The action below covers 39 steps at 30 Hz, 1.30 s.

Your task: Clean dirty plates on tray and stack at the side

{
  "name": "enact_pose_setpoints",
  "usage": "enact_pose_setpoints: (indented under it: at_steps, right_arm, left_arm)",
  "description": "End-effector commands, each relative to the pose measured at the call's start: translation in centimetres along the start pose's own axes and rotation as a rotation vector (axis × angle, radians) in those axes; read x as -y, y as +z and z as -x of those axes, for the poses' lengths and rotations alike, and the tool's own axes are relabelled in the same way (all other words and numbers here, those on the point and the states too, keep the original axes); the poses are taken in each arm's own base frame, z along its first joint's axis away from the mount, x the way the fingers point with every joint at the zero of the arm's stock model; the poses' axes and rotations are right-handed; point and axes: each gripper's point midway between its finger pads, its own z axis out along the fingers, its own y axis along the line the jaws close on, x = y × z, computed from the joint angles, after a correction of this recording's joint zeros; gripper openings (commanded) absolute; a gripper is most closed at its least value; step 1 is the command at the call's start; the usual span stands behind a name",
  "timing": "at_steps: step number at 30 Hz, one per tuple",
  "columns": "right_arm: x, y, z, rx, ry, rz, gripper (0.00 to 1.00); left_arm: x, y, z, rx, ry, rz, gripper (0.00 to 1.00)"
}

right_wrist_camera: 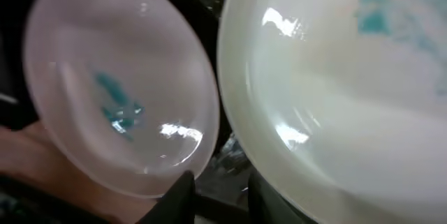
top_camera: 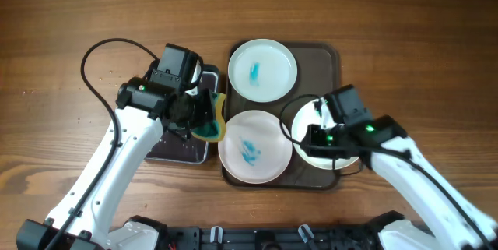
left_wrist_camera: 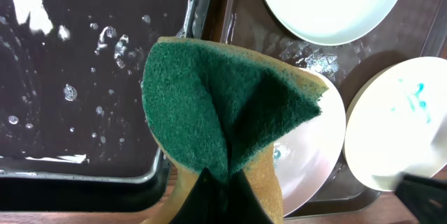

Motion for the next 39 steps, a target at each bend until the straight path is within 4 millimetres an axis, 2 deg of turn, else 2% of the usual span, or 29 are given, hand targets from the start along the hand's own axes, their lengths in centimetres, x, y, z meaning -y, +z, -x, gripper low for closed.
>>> enact_pose_setpoints:
  at_steps: [1,4,7,11,13,16,19,21,23,26,29,31,36,38,39]
  right_arm:
    - [-0.5,-1.7,-1.2,-0.007,0.066,0.018,0.26]
    - [0.9,-0.6,-3.4,-0.078,0.151,-0.022,0.25]
    - [2.7,1.7,-6.5,-0.152,0.271,-0.073,0.25]
    - [6.0,3.4,-9.0,-0.175,0.474,-0.203,0.27]
    - [7.4,3.7,-9.0,-0.142,0.514,-0.265,0.28]
    - [8.7,4.0,-7.4,-0.045,0.509,-0.320,0.30]
    - [7.2,4.6,-4.6,0.049,0.462,-0.228,0.34]
    - [7.1,4.6,-2.8,0.128,0.468,-0.212,0.34]
    - [7.2,4.4,-0.9,0.216,0.451,-0.213,0.34]
    - [5.8,3.9,2.3,0.330,0.318,-0.158,0.40]
    - [5.6,3.0,4.2,0.404,0.250,-0.175,0.44]
    - [4.0,2.5,4.6,0.368,0.163,-0.133,0.45]
    - [-2.7,0.6,3.2,0.176,-0.070,0.109,0.45]
    - [-3.6,0.4,2.5,0.135,-0.102,0.157,0.44]
    - [-3.7,0.5,1.9,0.107,-0.101,0.166,0.41]
  left_arm:
    - [0.2,-0.1,0.2,0.008,0.029,0.000,0.04]
    - [0.2,-0.1,0.2,0.008,0.029,0.000,0.04]
    - [0.3,-0.1,0.3,0.014,0.030,-0.003,0.04]
    - [0.3,-0.1,0.5,0.019,0.031,-0.006,0.04]
    - [0.3,-0.1,0.5,0.019,0.031,-0.006,0.04]
    - [0.4,-0.1,0.5,0.021,0.031,-0.007,0.04]
    - [0.4,-0.1,0.5,0.021,0.031,-0.007,0.04]
    - [0.4,-0.1,0.5,0.020,0.032,-0.007,0.04]
    - [0.4,-0.1,0.5,0.020,0.032,-0.008,0.04]
    - [0.4,-0.1,0.5,0.021,0.031,-0.008,0.04]
    - [0.4,-0.1,0.5,0.021,0.032,-0.008,0.04]
    - [0.4,-0.1,0.5,0.020,0.031,-0.007,0.04]
    - [0.4,-0.1,0.5,0.021,0.032,-0.008,0.04]
    - [0.4,-0.1,0.5,0.021,0.031,-0.007,0.04]
    - [0.4,-0.1,0.5,0.022,0.032,-0.008,0.04]
